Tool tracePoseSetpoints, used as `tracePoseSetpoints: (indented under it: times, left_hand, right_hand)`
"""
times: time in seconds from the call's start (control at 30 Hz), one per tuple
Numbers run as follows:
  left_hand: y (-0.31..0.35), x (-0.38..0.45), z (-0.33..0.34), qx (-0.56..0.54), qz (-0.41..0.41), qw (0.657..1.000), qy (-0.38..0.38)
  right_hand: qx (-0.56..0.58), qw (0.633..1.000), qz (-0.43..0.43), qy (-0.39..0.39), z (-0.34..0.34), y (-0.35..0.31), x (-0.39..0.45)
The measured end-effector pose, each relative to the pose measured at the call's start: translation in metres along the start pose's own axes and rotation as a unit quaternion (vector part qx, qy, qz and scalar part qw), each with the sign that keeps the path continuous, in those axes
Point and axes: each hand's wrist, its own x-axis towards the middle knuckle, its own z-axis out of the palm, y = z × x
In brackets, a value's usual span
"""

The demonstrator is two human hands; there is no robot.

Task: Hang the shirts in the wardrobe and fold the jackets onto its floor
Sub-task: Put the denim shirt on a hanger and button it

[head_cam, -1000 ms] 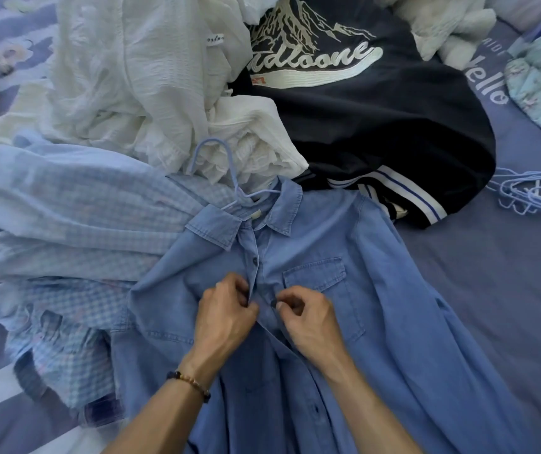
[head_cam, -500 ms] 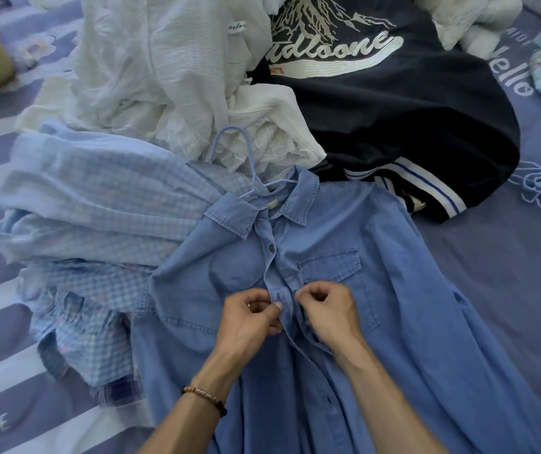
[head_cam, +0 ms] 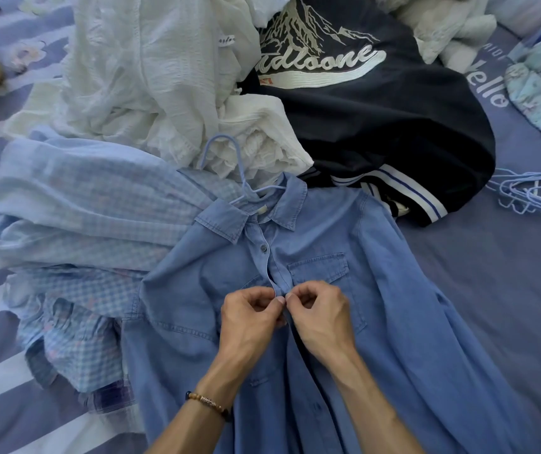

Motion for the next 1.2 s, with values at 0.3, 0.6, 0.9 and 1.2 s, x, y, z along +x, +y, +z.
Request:
tracePoseSetpoints:
  times: [0.3, 0.6, 0.9, 1.2]
  left_hand:
    - [0.003, 0.001, -0.007, 0.044, 0.004, 0.995, -0.094]
    - [0.004, 0.009, -0.005, 0.004, -0.021, 0.998, -0.059]
    - [0.008, 0.015, -0.007, 0.013, -0.039, 0.995, -0.092]
    - [0.004, 0.015, 0.000, 0.024, -0.067, 0.991, -0.117]
  right_hand:
    - [0.074, 0.997, 0.006, 0.002, 0.001, 0.009, -0.001]
    - [0.008, 0.997, -0.073, 0.025, 0.007, 0.010, -0.007]
    - [-0.077, 0.983, -0.159, 0.046, 0.004, 0.014, 0.000]
    - [-0.147, 0.963, -0.223, 0.041, 0.001, 0.018, 0.007]
